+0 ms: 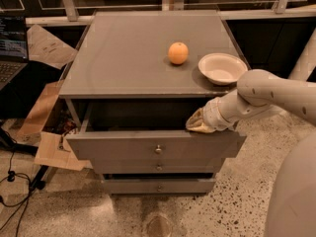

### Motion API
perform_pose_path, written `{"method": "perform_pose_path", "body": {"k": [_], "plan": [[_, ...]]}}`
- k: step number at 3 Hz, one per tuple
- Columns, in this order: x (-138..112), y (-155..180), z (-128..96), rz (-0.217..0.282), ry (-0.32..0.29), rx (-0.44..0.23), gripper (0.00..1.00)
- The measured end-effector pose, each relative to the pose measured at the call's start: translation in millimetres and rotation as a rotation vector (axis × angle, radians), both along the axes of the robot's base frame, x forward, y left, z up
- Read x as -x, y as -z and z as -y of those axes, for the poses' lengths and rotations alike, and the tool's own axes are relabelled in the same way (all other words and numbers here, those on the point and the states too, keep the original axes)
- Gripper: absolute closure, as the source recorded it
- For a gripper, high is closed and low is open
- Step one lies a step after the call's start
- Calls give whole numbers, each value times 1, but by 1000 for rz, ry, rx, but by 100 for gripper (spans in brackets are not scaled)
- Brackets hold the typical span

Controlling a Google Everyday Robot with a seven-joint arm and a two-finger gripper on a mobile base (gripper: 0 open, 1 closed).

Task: Open top drawer

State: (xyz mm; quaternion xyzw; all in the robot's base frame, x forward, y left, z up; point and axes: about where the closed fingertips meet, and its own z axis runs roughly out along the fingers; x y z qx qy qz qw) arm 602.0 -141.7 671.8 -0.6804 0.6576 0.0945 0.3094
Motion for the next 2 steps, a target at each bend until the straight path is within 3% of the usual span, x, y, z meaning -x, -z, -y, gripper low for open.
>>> {"method": "perform_pose_path", "body": {"k": [1, 2], "plan": [[0, -2, 0, 0, 0, 0, 100], [15, -1, 3, -24, 10, -55, 100]]}}
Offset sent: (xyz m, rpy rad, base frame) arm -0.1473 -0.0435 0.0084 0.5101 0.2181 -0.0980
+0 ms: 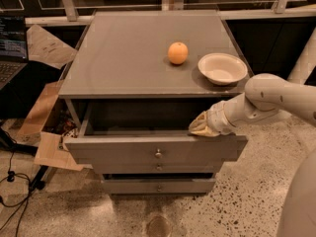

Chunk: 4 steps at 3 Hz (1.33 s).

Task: Open top drawer

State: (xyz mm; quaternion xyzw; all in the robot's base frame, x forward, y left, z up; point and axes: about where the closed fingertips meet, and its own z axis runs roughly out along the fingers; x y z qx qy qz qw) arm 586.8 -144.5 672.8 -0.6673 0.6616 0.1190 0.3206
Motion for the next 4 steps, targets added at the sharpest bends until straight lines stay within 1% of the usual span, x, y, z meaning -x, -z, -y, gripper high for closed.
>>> {"method": "perform_pose_path", "body": {"k": [2, 3, 4], "plan": [[0, -2, 0, 2, 2, -1, 100], [9, 4, 0, 5, 15, -8, 100], [9, 0, 0, 6, 16, -8, 100]]}}
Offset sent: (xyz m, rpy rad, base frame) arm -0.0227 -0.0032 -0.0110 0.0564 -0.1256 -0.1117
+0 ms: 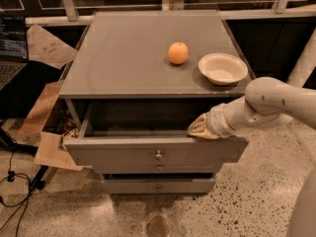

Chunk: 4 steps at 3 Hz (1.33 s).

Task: Open top drawer

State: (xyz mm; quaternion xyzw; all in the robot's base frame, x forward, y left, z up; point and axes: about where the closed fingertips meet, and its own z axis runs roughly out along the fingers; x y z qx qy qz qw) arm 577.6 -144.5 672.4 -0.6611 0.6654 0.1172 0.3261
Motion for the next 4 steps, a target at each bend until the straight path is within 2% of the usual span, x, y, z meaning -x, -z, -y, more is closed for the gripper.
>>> {"method": "perform_pose_path", "body": {"k": [4], "plan": [[15, 1, 3, -14, 26, -16, 100]]}}
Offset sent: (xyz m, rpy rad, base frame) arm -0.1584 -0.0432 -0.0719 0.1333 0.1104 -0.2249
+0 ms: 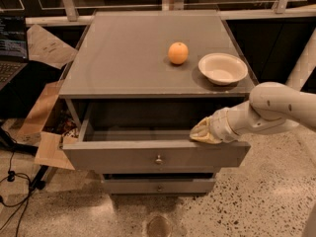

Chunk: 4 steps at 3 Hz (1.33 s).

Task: Open top drawer

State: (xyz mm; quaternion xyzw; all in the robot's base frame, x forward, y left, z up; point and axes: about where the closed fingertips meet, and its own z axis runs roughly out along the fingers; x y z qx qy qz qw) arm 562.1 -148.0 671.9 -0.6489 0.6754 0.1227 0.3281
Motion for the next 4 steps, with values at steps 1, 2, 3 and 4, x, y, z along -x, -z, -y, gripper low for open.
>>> {"method": "perform_pose_path", "body": {"k": [1, 2, 3, 4], "plan": [[22, -14, 4, 42, 52, -46, 100], [47, -9, 12, 20, 92, -72, 100], [47, -12, 12, 20, 92, -72, 82], [47, -12, 12, 20, 92, -72, 58]]}}
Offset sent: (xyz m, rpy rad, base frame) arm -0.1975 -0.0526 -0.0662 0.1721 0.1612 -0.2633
